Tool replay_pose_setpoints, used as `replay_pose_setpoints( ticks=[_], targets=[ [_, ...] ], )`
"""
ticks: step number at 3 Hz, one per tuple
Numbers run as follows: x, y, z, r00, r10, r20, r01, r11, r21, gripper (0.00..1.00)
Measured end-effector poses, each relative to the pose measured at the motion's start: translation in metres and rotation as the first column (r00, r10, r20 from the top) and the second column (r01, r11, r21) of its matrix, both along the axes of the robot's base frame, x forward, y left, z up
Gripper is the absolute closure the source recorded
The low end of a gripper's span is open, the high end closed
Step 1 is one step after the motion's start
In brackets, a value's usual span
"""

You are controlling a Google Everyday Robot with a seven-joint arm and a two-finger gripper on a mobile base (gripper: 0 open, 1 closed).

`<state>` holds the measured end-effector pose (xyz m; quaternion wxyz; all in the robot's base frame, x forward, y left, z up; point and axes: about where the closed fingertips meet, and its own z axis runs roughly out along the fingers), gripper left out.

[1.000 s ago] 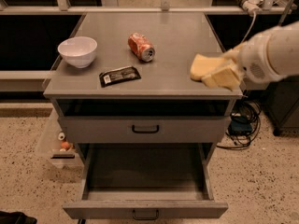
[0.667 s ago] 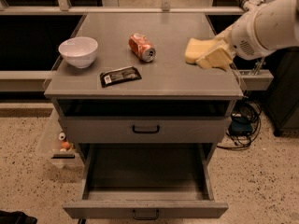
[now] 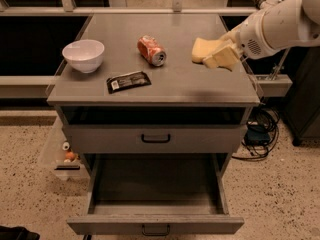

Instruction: Pick sponge from middle drawer and place on counter

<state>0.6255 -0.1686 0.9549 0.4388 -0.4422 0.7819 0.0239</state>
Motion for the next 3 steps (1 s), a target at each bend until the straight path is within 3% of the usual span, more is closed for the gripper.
replay_pose_setpoints(
  ticks=[1, 3],
  targets=[
    [0.002, 0.005, -0.027, 0.9995, 0.027, -0.017, -0.025, 0.995, 0.101, 1.0],
    [0.001, 0.024, -0.086, 0.9928, 0.073, -0.096, -0.054, 0.981, 0.189, 1.0]
  ],
)
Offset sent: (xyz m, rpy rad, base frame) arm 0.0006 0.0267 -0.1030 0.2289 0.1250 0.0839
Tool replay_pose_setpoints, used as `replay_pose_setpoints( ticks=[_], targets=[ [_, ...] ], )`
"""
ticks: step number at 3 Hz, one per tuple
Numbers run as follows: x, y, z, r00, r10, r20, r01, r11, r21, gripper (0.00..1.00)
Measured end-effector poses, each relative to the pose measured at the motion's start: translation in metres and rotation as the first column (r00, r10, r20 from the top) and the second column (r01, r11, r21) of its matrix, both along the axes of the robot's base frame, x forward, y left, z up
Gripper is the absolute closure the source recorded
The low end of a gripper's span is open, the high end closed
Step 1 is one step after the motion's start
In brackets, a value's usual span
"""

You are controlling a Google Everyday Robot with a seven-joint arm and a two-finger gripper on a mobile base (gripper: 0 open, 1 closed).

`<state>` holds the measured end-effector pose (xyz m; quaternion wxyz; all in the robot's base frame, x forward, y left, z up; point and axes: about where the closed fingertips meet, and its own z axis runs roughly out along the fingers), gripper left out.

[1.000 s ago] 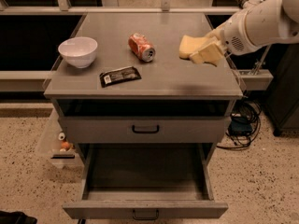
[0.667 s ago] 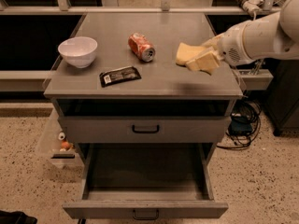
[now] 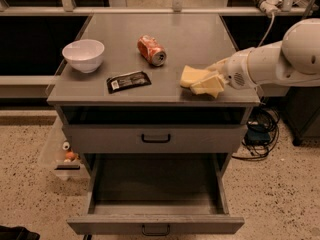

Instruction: Pick sponge from middle drawer and place on counter

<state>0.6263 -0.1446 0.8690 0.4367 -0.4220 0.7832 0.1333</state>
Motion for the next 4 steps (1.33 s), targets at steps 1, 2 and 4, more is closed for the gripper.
replay_pose_setpoints(
  ticks=[1, 2, 4],
  targets=[
    [0.0001, 0.0027, -0.0101, 0.9999, 0.004, -0.016, -0.004, 1.0, 0.008, 0.93],
    [0.0001, 0.0027, -0.0101, 0.9999, 0.004, -0.016, -0.004, 1.0, 0.008, 0.7],
    [0.0001, 0.0028, -0.0101, 0.9999, 0.004, -0.016, -0.004, 1.0, 0.008, 0.23]
  ],
)
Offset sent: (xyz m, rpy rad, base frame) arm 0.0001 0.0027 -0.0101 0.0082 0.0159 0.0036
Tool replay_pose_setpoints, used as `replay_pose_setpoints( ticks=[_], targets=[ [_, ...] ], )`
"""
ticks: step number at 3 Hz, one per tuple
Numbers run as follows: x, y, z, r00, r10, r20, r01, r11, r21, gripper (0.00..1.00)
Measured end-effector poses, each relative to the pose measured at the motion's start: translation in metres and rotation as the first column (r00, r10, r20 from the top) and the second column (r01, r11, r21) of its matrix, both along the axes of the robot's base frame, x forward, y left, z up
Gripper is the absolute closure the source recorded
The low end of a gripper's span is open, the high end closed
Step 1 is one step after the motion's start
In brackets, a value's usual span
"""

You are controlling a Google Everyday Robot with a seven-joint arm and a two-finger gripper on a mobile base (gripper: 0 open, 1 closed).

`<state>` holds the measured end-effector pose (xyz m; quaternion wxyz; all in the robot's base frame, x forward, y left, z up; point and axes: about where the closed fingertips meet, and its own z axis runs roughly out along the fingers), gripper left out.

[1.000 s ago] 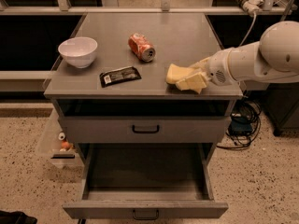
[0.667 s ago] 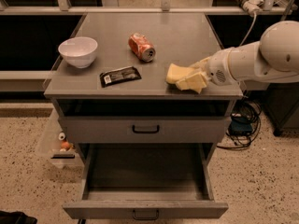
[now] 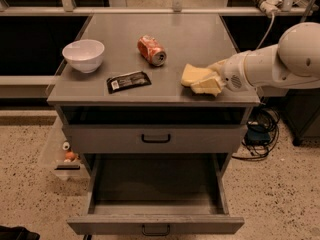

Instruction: Pick sponge from middle drawer and place on counter

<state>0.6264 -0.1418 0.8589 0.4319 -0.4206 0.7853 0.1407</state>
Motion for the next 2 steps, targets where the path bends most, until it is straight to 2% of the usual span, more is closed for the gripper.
replay_pose_setpoints(
  ticks=[1, 2],
  targets=[
    [0.0, 0.0001, 0.0, 1.0, 0.0, 0.0, 0.0, 1.0, 0.0, 0.0],
    [0.0, 0.0001, 0.0, 1.0, 0.0, 0.0, 0.0, 1.0, 0.0, 0.0]
  ],
)
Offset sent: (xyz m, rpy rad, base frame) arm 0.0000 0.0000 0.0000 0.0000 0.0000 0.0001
